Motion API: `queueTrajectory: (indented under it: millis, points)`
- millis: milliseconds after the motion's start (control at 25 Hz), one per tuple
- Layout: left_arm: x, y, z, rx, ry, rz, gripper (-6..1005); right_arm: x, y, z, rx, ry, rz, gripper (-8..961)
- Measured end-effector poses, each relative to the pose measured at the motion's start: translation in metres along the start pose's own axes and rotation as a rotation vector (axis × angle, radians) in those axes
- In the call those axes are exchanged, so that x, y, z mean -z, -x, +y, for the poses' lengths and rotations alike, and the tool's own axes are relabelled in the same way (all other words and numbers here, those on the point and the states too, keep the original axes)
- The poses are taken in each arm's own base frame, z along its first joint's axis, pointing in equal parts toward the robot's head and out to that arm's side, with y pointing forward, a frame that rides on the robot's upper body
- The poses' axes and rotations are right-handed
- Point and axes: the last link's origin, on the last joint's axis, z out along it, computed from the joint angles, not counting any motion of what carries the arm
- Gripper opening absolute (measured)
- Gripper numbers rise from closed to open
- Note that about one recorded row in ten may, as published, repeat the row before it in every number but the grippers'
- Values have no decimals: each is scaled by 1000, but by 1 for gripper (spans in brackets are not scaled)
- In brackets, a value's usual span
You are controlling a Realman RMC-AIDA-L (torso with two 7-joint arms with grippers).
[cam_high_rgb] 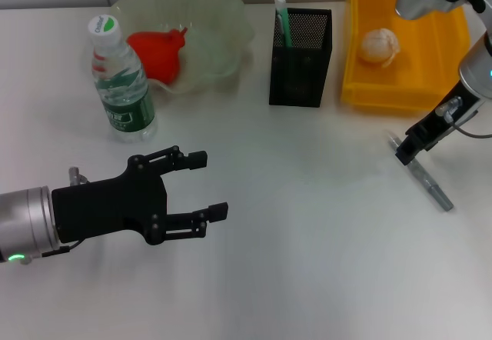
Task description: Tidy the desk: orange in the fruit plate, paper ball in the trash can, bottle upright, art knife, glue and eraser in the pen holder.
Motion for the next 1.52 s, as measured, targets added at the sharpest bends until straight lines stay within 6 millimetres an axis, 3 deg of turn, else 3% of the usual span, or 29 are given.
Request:
queueTrajectory:
  millis: [200,440,760,1160,1360,1520]
  points:
    - [-1,1,1,7,0,0,841,-6,-2,-3,0,-6,-7,447]
    - [-1,1,1,9,2,1,841,-12,-3,-5,6,-10,-11,451]
    - [-1,0,1,9,1,6,841,-21,-4,-3,19,-4,-8,292]
    - [-2,-1,0,9,1,12,841,-26,-5,-2,19,-2,0,244]
    - [-3,-1,0,7,1,14,841,-25,-5,-3,25,-10,5,187]
    - [-3,-2,0,7,0,14,841,-12,4,4,63,37,-53,157]
